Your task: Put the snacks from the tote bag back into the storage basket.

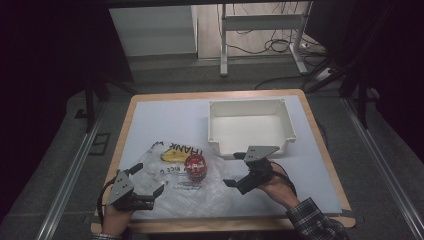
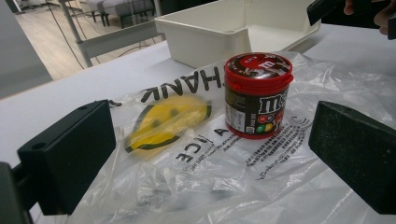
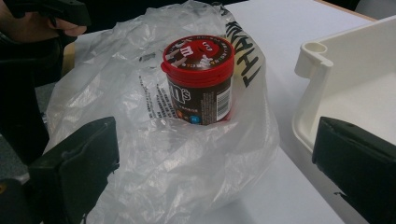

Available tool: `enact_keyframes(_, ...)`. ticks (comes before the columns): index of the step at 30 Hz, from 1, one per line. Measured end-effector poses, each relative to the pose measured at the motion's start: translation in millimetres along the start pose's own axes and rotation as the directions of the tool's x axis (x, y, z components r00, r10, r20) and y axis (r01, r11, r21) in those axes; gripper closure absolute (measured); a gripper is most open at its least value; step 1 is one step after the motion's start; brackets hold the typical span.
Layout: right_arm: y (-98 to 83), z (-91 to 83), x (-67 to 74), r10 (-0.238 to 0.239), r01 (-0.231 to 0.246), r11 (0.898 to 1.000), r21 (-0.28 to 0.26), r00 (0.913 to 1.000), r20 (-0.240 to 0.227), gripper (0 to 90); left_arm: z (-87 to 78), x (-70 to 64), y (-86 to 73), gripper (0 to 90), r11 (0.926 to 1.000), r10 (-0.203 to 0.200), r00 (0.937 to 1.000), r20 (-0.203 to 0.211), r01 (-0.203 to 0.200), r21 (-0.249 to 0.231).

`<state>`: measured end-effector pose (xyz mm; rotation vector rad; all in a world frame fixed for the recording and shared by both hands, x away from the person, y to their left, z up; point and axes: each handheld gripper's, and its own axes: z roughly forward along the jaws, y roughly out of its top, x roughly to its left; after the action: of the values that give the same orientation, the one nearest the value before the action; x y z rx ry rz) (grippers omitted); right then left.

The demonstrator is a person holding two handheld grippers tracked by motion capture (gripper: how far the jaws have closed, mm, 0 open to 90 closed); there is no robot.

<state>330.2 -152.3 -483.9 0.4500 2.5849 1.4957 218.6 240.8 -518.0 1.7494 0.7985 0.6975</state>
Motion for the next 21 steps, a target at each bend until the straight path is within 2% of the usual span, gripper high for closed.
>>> enact_keyframes(5, 1.9, 3.9, -0.7, 0.013, -0.013, 1.0, -0.001, 0.9999, -0.006, 0.9, -0.1, 0.0, 0.0, 0.5, 1.0, -0.002, 1.0, 0.001, 0.002, -0.002)
enact_keyframes(21, 5.5, 21.0, 3.6, 0.035, -0.033, 0.998, 0.056, 0.9992, -0.019, 1.3, -0.2, 0.2, -0.5, 0.5, 1.0, -0.004, 1.0, -0.001, 0.004, 0.001)
